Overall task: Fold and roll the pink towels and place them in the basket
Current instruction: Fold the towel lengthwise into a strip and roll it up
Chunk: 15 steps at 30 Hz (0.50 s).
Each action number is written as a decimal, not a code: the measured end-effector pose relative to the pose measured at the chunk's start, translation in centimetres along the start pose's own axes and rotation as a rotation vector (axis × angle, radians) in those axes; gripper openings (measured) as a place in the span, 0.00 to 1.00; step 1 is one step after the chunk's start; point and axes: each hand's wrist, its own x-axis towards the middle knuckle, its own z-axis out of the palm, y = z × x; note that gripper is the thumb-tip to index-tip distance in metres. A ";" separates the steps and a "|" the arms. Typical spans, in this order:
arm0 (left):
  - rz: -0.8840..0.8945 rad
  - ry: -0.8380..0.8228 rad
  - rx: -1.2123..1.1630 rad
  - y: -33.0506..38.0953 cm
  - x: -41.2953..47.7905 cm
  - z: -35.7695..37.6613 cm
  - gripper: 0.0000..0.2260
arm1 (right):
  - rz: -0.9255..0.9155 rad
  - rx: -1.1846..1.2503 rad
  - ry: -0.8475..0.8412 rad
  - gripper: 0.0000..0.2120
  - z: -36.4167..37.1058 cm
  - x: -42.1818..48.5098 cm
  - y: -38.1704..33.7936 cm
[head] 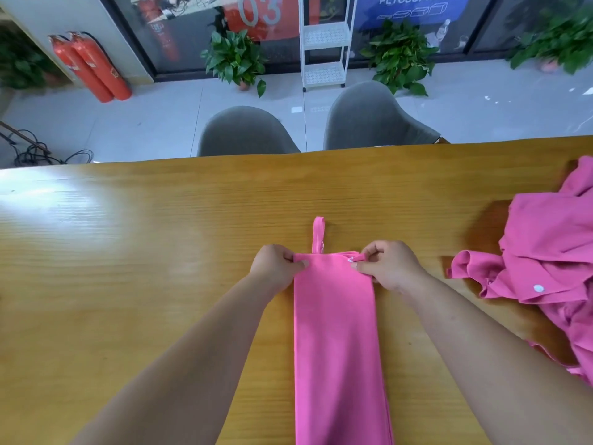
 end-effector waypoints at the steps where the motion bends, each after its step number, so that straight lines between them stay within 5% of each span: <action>1: -0.015 -0.046 -0.100 0.0 -0.3 -0.7 0.11 | 0.022 0.156 -0.064 0.10 -0.7 -0.6 -0.5; 7: 0.206 -0.620 -0.720 1.0 -3.7 -5.6 0.03 | -0.090 0.678 -0.344 0.22 -4.8 -4.9 -2.4; 15: 0.308 -0.104 -0.415 1.0 -3.2 -2.9 0.02 | -0.104 0.549 -0.003 0.20 -2.9 -3.8 -1.4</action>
